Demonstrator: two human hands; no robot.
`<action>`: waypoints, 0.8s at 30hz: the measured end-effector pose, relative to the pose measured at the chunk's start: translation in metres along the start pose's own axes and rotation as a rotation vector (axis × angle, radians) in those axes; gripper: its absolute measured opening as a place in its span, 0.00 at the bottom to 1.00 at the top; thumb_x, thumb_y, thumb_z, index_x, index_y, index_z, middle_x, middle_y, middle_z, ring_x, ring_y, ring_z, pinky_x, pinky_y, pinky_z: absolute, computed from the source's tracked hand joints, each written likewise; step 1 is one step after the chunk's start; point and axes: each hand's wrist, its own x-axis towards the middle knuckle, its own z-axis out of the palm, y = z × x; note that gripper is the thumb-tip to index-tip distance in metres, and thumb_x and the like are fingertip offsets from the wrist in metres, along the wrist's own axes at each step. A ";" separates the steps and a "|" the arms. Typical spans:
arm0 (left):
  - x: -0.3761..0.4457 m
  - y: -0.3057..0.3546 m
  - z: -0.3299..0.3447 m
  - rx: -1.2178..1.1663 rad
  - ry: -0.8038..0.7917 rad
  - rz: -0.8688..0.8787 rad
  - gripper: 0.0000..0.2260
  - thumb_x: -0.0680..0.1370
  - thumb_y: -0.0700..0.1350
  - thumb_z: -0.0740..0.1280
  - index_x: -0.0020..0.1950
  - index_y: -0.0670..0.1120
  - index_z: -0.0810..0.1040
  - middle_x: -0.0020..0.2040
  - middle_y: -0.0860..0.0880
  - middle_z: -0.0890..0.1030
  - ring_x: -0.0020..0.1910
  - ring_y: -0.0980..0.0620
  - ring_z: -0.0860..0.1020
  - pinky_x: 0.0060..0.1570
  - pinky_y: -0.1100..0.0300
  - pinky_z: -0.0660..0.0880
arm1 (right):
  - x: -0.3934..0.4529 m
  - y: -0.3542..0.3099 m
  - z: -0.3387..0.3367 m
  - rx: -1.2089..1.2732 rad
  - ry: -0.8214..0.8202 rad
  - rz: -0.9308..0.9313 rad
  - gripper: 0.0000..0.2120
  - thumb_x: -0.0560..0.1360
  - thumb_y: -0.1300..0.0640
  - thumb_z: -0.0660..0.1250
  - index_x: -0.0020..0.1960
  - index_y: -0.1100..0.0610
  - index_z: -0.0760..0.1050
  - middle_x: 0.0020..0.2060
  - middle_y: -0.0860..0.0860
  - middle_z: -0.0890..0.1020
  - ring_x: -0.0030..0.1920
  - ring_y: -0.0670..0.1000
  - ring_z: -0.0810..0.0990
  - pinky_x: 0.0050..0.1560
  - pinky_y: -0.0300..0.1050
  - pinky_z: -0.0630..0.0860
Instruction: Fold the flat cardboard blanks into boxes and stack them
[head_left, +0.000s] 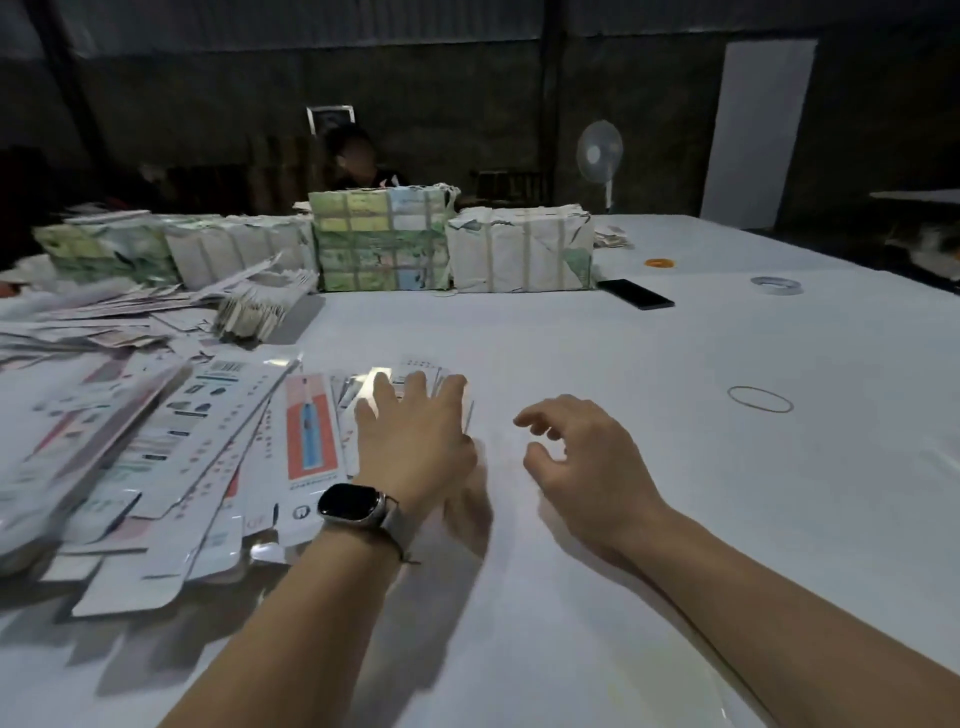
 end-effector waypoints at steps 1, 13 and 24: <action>-0.001 -0.003 0.002 0.028 -0.042 -0.026 0.25 0.80 0.47 0.59 0.78 0.54 0.60 0.74 0.44 0.66 0.74 0.35 0.60 0.72 0.42 0.60 | 0.001 0.002 -0.001 0.013 -0.002 0.009 0.11 0.75 0.55 0.65 0.56 0.47 0.80 0.47 0.41 0.78 0.50 0.43 0.74 0.52 0.45 0.76; -0.011 0.011 -0.008 -0.095 0.276 0.167 0.32 0.75 0.29 0.58 0.78 0.47 0.63 0.69 0.41 0.73 0.61 0.36 0.75 0.55 0.43 0.75 | -0.005 0.001 -0.003 0.165 0.022 0.053 0.10 0.76 0.55 0.68 0.56 0.46 0.78 0.46 0.41 0.79 0.48 0.43 0.77 0.51 0.43 0.76; -0.038 0.060 -0.010 -0.963 0.621 0.538 0.24 0.80 0.35 0.58 0.76 0.47 0.68 0.70 0.54 0.74 0.65 0.54 0.79 0.57 0.61 0.80 | 0.005 -0.018 -0.027 1.020 0.121 0.184 0.17 0.77 0.51 0.69 0.65 0.49 0.73 0.51 0.46 0.85 0.50 0.47 0.85 0.43 0.37 0.80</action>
